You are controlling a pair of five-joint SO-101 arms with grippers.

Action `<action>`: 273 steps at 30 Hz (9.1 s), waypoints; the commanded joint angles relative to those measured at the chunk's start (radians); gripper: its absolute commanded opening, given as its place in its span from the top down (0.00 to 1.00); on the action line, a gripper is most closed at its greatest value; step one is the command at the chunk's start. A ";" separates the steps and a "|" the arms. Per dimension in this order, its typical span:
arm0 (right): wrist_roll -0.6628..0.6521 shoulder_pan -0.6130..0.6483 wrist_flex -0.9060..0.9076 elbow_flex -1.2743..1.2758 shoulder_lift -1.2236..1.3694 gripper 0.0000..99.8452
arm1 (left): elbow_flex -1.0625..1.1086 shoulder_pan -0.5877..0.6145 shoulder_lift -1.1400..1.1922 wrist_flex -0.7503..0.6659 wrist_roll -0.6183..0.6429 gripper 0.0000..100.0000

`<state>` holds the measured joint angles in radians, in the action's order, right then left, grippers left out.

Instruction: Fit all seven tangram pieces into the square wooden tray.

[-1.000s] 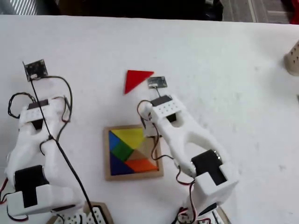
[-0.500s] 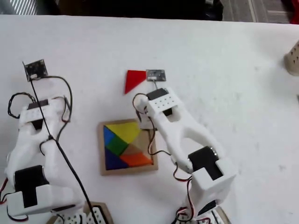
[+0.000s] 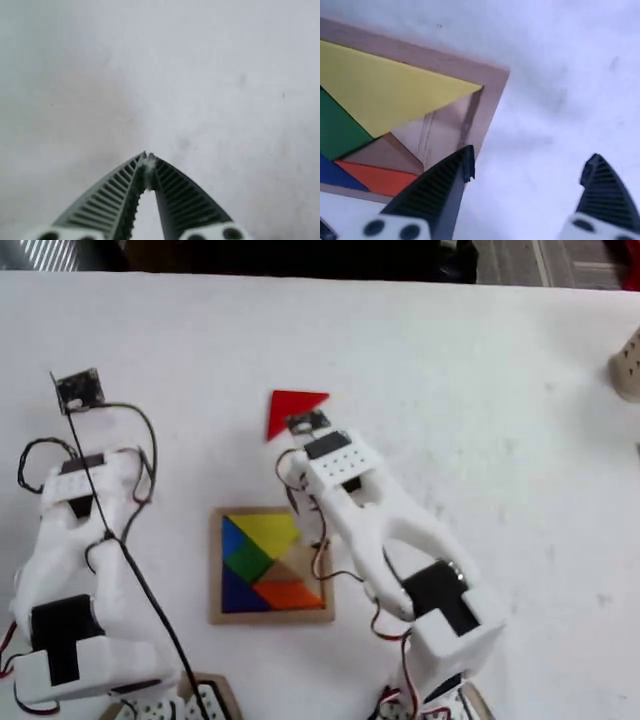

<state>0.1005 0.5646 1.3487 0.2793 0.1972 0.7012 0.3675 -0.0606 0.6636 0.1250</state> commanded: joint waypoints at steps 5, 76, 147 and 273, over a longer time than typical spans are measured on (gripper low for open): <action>-0.169 -0.134 -0.025 -0.051 -0.188 0.91 | -0.018 -0.005 -0.016 0.005 -0.008 0.98; -0.261 -0.097 0.088 -1.234 0.739 0.98 | -0.028 0.045 -0.015 -0.012 -0.005 0.98; -0.322 -0.065 -0.228 -0.126 -0.120 0.98 | -0.034 0.045 -0.010 -0.012 -0.006 0.98; 0.094 -0.229 -0.664 0.588 -0.423 0.72 | -0.031 0.042 -0.008 -0.014 -0.006 0.98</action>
<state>0.1834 0.3468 0.7027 0.9083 -0.2294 0.7012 0.4043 -0.0606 0.6651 0.1250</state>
